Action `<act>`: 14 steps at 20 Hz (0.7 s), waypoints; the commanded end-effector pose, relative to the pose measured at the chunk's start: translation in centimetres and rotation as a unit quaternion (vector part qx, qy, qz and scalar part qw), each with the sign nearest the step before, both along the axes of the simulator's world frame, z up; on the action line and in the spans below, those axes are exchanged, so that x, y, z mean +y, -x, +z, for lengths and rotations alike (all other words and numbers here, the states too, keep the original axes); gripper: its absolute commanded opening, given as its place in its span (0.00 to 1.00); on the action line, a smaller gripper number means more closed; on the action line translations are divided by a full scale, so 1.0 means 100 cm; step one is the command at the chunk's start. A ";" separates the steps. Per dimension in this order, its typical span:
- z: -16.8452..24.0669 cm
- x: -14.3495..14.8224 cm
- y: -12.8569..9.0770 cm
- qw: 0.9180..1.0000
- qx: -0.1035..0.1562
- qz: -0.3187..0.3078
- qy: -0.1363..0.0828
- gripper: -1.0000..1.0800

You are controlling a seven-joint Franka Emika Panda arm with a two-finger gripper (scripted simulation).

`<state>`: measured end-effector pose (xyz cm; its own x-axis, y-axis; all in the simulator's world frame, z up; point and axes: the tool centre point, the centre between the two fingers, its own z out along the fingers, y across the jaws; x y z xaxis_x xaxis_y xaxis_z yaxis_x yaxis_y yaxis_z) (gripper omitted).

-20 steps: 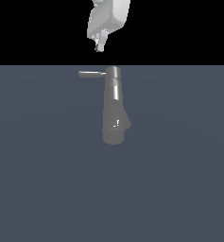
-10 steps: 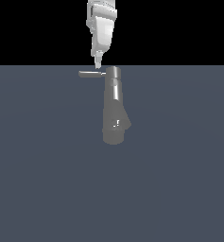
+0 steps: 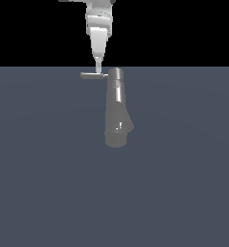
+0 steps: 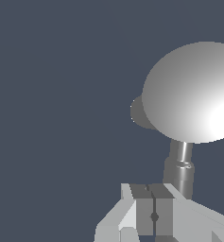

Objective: Turn on the faucet by rotating a designated handle.

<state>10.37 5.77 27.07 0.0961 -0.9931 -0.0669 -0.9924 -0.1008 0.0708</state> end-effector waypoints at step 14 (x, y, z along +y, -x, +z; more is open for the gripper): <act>-0.003 0.007 -0.020 0.999 -0.015 -0.032 0.014 0.00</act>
<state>12.34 6.56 26.78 0.0346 -0.9987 -0.0375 -0.9984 -0.0362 0.0436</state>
